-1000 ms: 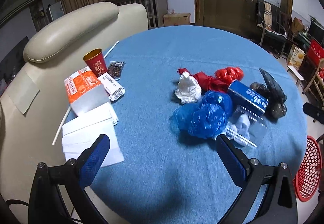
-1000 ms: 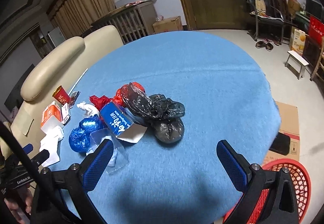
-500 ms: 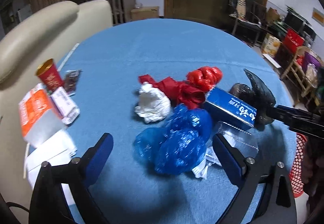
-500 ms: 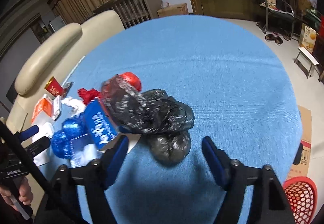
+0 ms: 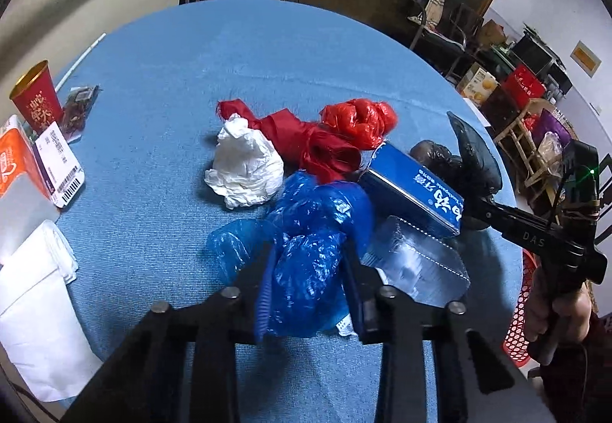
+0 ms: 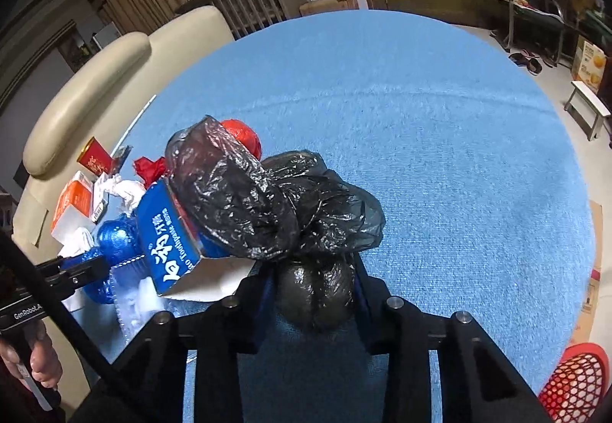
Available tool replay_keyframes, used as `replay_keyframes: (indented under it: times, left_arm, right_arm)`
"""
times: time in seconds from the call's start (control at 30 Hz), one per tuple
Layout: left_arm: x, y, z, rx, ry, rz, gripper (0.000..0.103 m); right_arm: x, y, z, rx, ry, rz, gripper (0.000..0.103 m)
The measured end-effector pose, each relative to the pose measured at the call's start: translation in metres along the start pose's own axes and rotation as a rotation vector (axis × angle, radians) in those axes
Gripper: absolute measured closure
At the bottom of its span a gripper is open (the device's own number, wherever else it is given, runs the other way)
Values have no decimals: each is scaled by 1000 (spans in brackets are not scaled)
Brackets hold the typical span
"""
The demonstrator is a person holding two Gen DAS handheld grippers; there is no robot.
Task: Collect trash
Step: 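Lift and carry both bags toward the red mesh basket with both tools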
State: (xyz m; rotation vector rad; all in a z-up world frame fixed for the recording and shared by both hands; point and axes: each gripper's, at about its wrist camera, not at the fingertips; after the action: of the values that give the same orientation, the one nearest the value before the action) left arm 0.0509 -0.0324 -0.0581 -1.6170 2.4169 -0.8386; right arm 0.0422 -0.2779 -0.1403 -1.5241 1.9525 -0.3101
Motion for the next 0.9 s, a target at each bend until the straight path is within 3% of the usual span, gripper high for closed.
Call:
replay_keyframes:
  times: [0.2, 0.33, 0.6, 0.9]
  left_arm:
    - [-2, 6, -18, 38, -30, -13, 75]
    - [3, 10, -31, 67, -98, -14, 75]
    - [31, 12, -78, 188, -263, 68, 75]
    - [70, 19, -110, 265, -318, 161, 75]
  right_arm:
    - [3, 10, -17, 27, -19, 23, 66]
    - [7, 18, -34, 41, -42, 40, 66]
    - [3, 30, -81, 99, -96, 51, 66]
    - [4, 42, -126, 147, -136, 51, 66]
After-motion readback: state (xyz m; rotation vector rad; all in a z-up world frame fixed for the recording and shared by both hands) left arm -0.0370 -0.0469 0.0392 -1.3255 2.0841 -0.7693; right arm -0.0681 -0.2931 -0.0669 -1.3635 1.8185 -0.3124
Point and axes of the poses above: each gripper's, at about its wrist camera, not at the fingertips, and z roughly the way its jaws point, x to its right, y to its underside, and after that the axes turned 2 degrees about -y, right-handed
